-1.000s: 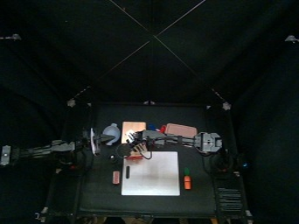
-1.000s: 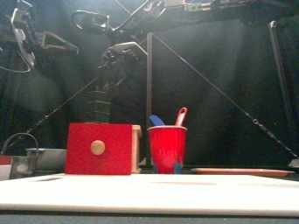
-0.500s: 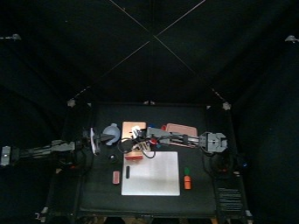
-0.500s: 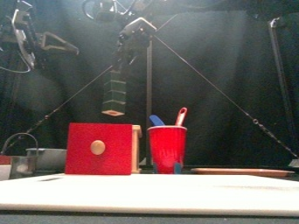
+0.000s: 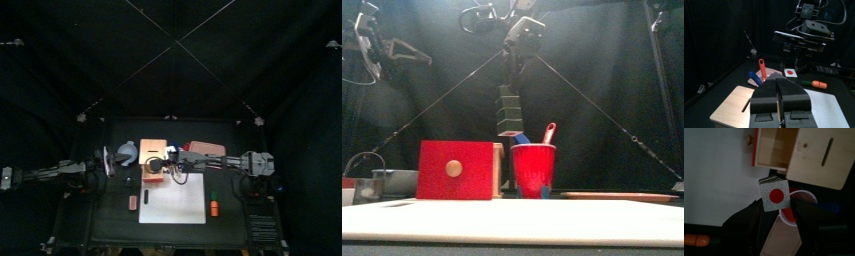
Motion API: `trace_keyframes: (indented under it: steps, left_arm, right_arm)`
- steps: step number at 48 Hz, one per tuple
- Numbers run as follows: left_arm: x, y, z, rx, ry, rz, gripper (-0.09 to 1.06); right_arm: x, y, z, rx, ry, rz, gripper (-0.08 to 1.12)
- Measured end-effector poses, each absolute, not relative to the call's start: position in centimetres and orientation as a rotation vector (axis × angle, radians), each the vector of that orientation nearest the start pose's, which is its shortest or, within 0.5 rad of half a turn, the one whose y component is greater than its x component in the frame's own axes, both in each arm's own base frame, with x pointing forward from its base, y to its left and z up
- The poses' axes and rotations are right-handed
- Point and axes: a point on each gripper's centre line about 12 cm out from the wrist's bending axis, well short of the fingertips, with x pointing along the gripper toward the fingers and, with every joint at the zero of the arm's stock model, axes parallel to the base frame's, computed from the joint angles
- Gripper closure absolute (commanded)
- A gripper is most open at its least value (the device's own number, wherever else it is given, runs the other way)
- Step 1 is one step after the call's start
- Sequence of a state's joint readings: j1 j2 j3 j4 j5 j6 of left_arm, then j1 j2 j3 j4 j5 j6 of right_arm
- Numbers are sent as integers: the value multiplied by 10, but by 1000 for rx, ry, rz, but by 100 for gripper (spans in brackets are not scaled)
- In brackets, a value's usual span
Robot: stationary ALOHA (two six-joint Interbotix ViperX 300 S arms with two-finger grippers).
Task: Place sushi on board then cut the sushi with the knife then place the pieces on the plate
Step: Place the sushi on the board
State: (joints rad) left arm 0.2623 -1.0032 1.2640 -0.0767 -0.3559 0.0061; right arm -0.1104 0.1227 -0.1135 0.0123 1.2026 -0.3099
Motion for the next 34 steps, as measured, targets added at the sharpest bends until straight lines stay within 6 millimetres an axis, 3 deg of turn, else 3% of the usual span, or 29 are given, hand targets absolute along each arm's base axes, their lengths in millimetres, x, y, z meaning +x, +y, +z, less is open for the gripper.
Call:
trace_keyframes:
  steps: [6,14,25,34]
  left_arm:
    - [179,51,272,-54,-103,286,89]
    - [179,51,272,-54,-105,286,89]
    - [179,52,275,-55,-120,286,89]
    - [179,52,276,-56,-136,287,89]
  right_arm:
    - [420,-42,297,-109,1143,81,37]
    - [397,-45,273,-15,1096,-6,37]
    - [378,-39,242,116,1033,-34,37]
    - [372,-33,227,214,941,-48,37]
